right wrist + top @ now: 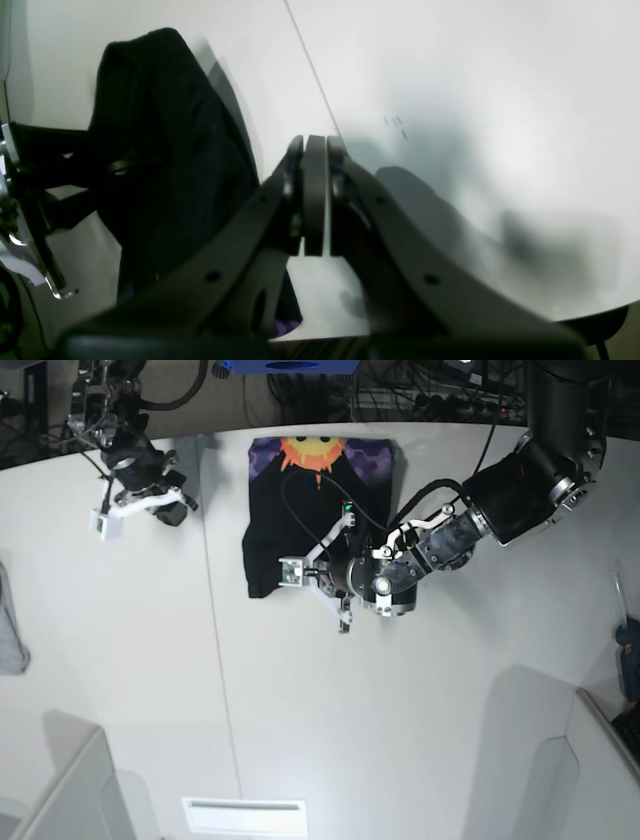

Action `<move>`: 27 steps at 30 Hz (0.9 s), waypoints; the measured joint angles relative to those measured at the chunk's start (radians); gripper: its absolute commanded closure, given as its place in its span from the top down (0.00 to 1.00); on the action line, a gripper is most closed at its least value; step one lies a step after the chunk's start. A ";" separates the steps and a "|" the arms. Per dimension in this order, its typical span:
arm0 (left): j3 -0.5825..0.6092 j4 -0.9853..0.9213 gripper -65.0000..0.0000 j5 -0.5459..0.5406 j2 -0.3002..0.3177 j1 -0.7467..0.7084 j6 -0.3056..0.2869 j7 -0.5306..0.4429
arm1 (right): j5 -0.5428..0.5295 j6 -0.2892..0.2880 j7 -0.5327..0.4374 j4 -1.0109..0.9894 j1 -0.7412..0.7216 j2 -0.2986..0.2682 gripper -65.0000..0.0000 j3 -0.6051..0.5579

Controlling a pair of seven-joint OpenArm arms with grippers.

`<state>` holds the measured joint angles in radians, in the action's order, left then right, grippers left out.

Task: Fold the T-shirt properly
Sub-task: 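Smooth the folded shirt with the left gripper, sliding it along the fabric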

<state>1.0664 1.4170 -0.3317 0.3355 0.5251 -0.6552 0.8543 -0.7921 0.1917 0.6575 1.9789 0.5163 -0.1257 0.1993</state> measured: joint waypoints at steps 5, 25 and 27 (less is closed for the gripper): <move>-0.001 0.009 0.00 0.010 -0.005 -0.010 0.008 0.022 | 0.000 0.000 0.000 0.000 0.000 0.000 0.00 0.000; -0.149 0.017 0.00 -0.006 -0.008 -0.100 0.013 0.036 | 0.000 0.000 0.000 0.000 -0.003 -0.002 0.00 0.000; -0.148 0.016 0.00 -0.005 -0.008 -0.098 0.010 0.037 | 0.000 0.000 0.000 0.000 -0.003 -0.003 0.00 0.000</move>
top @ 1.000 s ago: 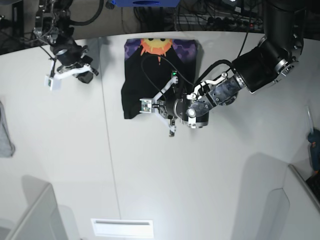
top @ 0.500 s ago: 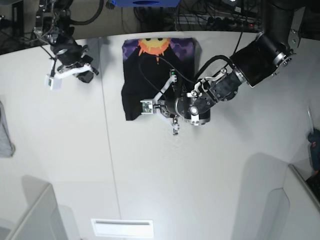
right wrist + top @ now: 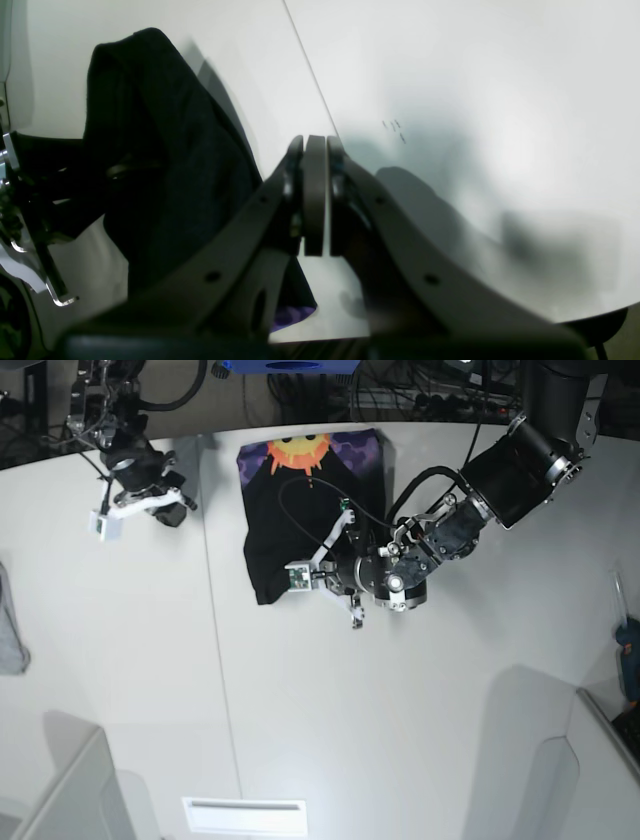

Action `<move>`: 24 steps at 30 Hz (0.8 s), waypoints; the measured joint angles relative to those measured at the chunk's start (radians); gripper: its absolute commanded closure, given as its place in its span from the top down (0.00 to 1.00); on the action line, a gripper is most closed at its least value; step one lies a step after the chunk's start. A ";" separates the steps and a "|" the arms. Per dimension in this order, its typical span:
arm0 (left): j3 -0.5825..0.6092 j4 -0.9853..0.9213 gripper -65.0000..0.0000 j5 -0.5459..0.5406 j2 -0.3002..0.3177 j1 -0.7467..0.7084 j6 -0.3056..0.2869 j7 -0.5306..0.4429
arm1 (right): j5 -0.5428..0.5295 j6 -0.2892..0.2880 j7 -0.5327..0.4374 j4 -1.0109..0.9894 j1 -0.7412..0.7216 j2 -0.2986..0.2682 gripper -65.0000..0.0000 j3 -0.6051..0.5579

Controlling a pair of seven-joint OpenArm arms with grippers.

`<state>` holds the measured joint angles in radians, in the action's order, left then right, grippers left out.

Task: Fold the T-shirt properly
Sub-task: 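Smooth the folded shirt with the left gripper, sliding it along the fabric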

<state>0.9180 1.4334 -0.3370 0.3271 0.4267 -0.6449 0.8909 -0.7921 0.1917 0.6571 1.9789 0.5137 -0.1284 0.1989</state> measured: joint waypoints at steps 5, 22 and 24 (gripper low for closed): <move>0.008 0.000 0.00 -0.002 -0.001 0.012 -0.008 0.007 | 0.000 0.000 0.000 0.000 0.000 0.000 0.00 0.000; 0.146 -0.003 0.00 0.010 -0.010 0.102 -0.016 0.048 | 0.000 0.000 0.000 0.000 -0.003 0.000 0.00 0.000; 0.150 -0.003 0.00 0.008 -0.011 0.106 -0.016 0.052 | 0.000 0.000 0.000 0.000 -0.003 0.000 0.00 0.000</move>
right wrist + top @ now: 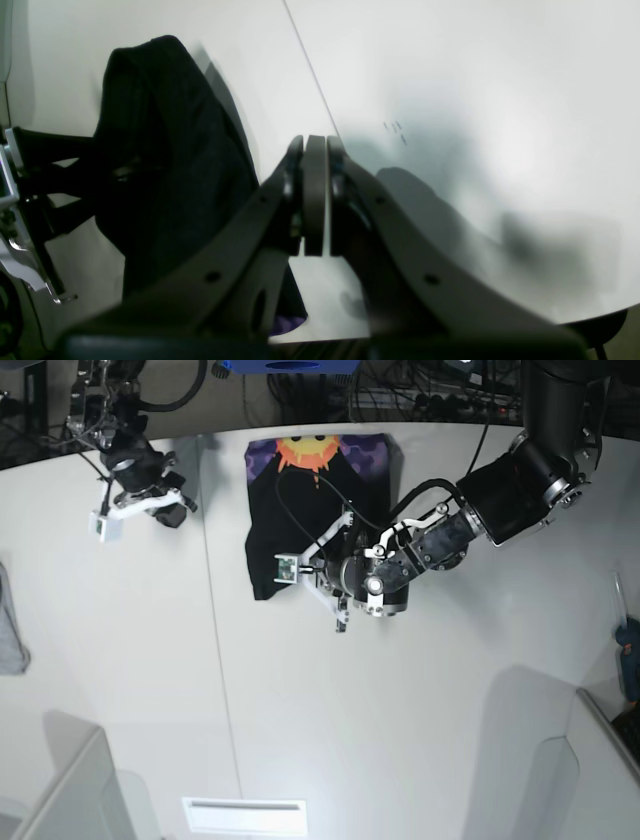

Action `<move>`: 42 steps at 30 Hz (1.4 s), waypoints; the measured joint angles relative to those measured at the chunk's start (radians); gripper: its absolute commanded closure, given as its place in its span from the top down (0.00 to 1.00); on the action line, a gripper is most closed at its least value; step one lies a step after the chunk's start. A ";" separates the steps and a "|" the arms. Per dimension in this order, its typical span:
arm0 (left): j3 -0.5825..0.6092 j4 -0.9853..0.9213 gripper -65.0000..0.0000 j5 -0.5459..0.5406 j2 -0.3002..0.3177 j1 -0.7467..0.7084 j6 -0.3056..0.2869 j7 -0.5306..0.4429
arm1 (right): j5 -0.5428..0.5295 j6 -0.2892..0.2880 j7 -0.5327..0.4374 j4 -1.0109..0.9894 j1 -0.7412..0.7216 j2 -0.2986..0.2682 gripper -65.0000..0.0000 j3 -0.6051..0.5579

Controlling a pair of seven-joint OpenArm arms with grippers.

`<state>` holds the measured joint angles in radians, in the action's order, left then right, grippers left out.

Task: Fold the T-shirt properly
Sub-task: 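Smooth the folded shirt with the left gripper, sliding it along the fabric, then grasp the printed edge with both grippers and straighten the folded shirt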

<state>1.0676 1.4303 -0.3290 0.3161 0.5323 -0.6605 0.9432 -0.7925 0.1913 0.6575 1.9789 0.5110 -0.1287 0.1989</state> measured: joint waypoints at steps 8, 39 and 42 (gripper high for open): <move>0.000 0.000 0.00 0.000 0.000 0.002 -0.001 0.001 | 0.000 0.000 0.000 0.000 0.000 0.000 0.00 0.000; -0.305 0.104 0.62 0.019 -0.081 0.075 -0.006 0.060 | 0.000 0.000 0.001 0.000 0.005 -0.002 0.00 -0.006; -0.438 0.190 0.55 0.011 -0.087 0.025 -0.007 0.166 | 0.000 0.000 0.000 0.000 0.012 -0.002 0.00 -0.007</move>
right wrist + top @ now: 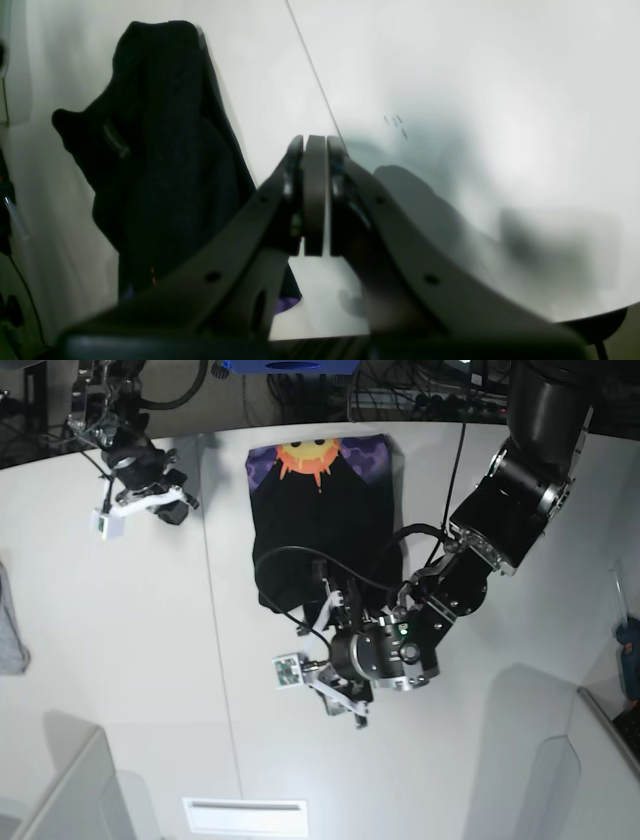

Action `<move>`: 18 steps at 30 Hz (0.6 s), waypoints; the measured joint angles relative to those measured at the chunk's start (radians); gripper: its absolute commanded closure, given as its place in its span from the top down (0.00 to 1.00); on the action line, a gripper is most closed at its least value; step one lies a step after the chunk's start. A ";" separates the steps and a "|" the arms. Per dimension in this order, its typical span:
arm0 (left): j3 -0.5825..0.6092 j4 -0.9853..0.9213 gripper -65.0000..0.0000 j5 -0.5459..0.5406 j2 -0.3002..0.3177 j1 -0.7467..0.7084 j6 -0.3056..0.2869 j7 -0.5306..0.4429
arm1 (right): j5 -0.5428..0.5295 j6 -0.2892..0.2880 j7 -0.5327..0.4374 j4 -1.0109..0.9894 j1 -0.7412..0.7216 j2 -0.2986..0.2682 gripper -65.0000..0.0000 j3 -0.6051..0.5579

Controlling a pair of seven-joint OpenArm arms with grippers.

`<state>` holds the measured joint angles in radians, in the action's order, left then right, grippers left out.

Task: Fold the T-shirt properly
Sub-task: 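Grasp the printed edge with both grippers and straighten the folded shirt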

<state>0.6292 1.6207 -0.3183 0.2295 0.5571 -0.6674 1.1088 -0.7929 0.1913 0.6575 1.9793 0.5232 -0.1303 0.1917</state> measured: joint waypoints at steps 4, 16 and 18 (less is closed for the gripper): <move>-0.219 0.208 0.00 0.019 0.029 -0.166 0.000 0.035 | 0.000 -0.007 0.004 0.003 0.011 0.000 0.00 -0.002; -0.531 0.325 0.00 0.019 0.158 -0.779 -0.026 -0.238 | 0.007 -0.341 0.004 0.005 0.009 0.000 0.00 -0.092; -0.555 0.325 0.00 0.018 0.156 -0.865 -0.026 -0.297 | 0.009 -0.369 0.004 0.006 0.016 0.000 0.00 -0.133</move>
<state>0.0742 1.9457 -0.3000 0.3851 -0.3080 -0.6933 0.8120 -0.7841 -0.1772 0.6617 1.9858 0.5388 -0.1307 0.0589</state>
